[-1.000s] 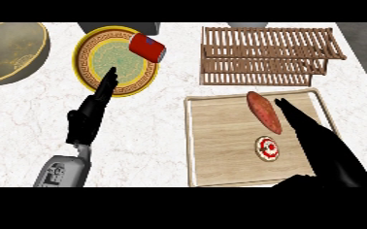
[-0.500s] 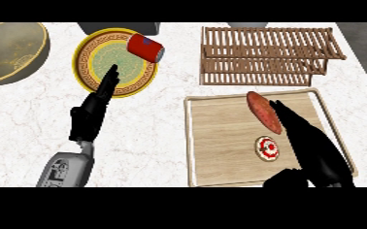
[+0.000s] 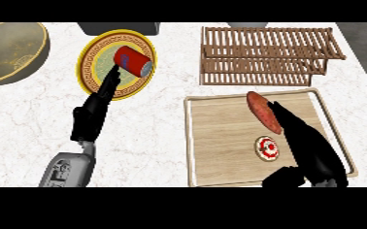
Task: Pick the cupcake from the tray and place it in the tiered shelf
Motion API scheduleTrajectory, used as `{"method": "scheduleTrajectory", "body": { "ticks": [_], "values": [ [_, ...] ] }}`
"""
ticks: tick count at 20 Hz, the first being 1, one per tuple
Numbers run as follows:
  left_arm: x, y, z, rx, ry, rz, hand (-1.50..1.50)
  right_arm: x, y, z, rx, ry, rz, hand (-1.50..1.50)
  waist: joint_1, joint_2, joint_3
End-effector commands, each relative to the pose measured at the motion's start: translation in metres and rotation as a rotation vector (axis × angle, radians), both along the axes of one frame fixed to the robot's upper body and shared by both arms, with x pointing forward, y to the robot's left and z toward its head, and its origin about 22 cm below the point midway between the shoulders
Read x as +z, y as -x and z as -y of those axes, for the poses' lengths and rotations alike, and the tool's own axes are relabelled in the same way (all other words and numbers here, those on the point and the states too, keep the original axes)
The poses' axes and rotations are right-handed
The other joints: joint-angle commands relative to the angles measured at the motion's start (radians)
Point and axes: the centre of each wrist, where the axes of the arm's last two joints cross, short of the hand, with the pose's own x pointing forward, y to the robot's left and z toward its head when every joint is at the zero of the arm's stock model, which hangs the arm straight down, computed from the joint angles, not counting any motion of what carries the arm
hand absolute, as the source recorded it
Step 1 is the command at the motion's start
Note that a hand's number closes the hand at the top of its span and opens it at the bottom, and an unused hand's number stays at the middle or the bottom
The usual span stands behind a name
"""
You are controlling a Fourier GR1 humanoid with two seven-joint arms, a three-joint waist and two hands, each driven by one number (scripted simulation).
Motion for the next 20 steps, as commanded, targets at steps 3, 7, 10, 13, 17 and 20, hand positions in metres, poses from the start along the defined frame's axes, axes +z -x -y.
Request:
{"method": "scheduleTrajectory", "body": {
  "ticks": [3,7,10,13,17,20],
  "values": [
    [-0.017,-0.001,-0.023,-0.007,0.006,-0.01,0.0,-0.012,-0.013,-0.008,0.003,0.004,-0.031,-1.5,0.001,0.001,0.0],
    [-0.01,0.011,0.016,0.008,0.015,0.014,0.0,-0.022,-0.008,-0.013,0.033,0.023,-0.039,-1.5,0.0,0.0,0.0],
    [-0.006,0.014,0.006,0.002,0.028,-0.01,0.0,-0.026,0.007,0.002,0.11,0.078,-0.101,1.5,-0.001,-0.001,0.0],
    [-0.003,-0.006,-0.007,-0.006,0.008,-0.017,0.0,-0.028,-0.003,0.01,0.123,0.111,-0.056,1.5,-0.002,0.001,0.0],
    [0.0,0.004,-0.013,-0.006,0.0,-0.006,0.0,-0.035,0.015,-0.002,0.136,0.094,0.026,1.5,-0.001,0.0,0.0],
    [0.0,-0.009,-0.001,-0.022,0.014,-0.013,0.0,-0.032,0.003,-0.094,0.103,0.098,0.054,1.5,0.003,0.001,0.0]
  ]
}}
